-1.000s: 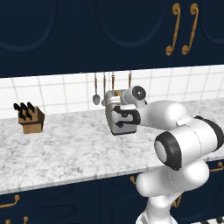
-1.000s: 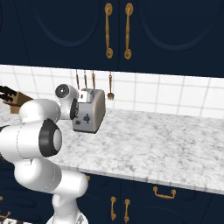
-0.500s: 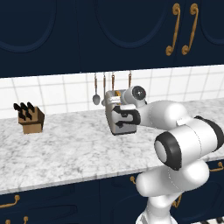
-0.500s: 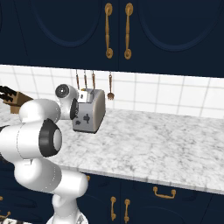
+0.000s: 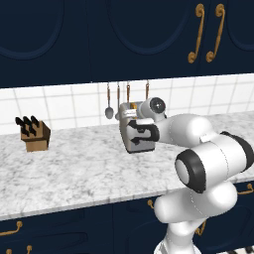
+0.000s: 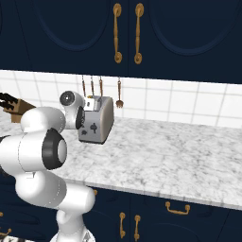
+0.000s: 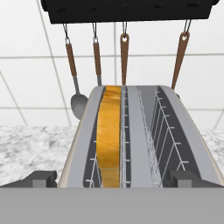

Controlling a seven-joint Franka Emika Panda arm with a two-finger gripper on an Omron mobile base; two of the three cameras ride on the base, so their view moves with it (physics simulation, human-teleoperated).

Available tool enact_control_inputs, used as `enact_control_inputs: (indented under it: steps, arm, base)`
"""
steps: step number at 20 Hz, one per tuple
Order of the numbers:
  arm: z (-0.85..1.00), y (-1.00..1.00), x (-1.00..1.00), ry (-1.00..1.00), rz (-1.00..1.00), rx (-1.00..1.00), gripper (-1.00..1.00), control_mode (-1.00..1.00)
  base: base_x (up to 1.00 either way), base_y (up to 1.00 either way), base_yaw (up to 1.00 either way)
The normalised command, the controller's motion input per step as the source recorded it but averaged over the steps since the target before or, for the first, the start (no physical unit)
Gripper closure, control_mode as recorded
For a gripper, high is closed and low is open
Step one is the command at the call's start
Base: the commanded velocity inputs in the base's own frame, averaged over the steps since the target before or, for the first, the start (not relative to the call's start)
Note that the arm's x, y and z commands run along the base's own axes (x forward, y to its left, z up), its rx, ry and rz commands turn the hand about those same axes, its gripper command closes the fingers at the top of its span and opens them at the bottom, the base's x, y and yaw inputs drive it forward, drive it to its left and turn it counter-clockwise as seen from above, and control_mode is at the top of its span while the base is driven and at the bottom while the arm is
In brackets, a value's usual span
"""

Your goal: Start the toaster. Once the lever pops up, take the bread to the plate on the dining counter.

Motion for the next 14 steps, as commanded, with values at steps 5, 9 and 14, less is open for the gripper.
enact_control_inputs:
  steps: [5, 9, 14]
  arm:
    - [0.00, 0.00, 0.00, 0.00, 0.00, 0.00, -1.00, -1.00]
    - [0.00, 0.00, 0.00, 0.00, 0.00, 0.00, -1.00, -1.00]
    - [0.00, 0.00, 0.00, 0.00, 0.00, 0.00, -1.00, -1.00]
  base:
    - [0.00, 0.00, 0.00]
    - [0.00, 0.00, 0.00]
    - [0.00, 0.00, 0.00]
